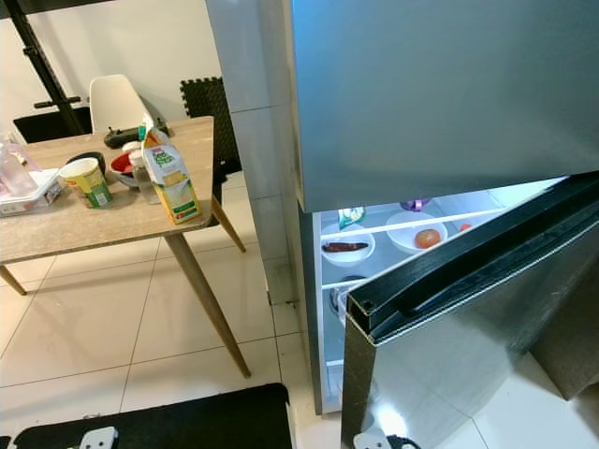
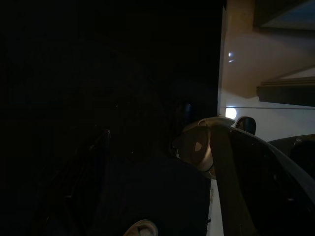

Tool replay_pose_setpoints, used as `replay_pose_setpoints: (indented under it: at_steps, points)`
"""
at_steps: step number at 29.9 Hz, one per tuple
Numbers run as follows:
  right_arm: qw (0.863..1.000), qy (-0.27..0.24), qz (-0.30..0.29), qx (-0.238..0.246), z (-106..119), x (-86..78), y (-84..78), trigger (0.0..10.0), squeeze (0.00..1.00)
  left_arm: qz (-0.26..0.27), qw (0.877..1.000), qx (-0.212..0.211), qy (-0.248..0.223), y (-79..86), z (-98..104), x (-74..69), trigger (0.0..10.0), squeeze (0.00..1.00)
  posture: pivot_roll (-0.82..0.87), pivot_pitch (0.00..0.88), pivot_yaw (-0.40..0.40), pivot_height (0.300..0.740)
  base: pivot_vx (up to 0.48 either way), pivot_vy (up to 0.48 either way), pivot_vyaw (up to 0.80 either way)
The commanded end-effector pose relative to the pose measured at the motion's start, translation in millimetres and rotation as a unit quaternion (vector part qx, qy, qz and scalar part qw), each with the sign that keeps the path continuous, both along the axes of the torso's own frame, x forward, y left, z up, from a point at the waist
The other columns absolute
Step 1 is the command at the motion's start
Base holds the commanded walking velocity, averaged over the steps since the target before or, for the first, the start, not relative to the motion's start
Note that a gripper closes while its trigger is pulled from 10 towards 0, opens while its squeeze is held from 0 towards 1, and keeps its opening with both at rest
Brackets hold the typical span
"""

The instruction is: Restocking fridge

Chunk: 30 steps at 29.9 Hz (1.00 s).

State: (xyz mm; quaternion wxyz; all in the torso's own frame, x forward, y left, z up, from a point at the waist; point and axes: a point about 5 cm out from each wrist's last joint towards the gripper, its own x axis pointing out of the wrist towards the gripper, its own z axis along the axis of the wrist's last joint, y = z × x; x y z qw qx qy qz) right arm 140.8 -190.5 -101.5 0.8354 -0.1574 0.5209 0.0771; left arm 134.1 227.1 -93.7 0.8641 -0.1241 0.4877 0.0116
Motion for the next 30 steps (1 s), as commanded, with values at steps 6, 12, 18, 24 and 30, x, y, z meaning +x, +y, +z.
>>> replay_pose_setpoints:
  at_steps: [6,12,18,24,30]
  points:
    - [1.000,0.012,0.009,0.016,-2.7,-4.1,10.3,10.0,0.00,0.002,1.000,0.002,0.003,1.0,-0.3,-1.2,10.0,0.00,0.01,0.004,0.110,0.740,0.000,0.000,0.00]
    - [1.000,0.012,0.010,0.015,-2.7,-4.1,10.4,10.0,0.00,0.002,1.000,0.003,0.004,1.2,-0.4,-1.6,10.0,0.00,0.01,0.005,0.109,0.740,0.000,0.000,0.00]
    - [1.000,0.013,0.011,0.014,-2.7,-4.2,9.8,10.0,0.00,0.002,1.000,0.003,0.004,1.2,-0.5,-1.8,10.0,0.00,0.01,0.002,0.106,0.740,0.000,0.000,0.00]
    - [1.000,0.013,0.011,0.013,-2.5,-3.9,8.9,10.0,0.00,0.001,1.000,0.003,0.004,1.0,-0.5,-1.7,10.0,0.00,0.01,0.002,0.106,0.740,0.000,0.000,0.00]
    - [1.000,0.012,0.011,0.013,-2.5,-4.0,8.6,10.0,0.00,0.001,1.000,0.003,0.005,0.6,-0.7,-2.0,10.0,0.00,0.01,0.000,0.107,0.740,0.000,0.000,0.00]
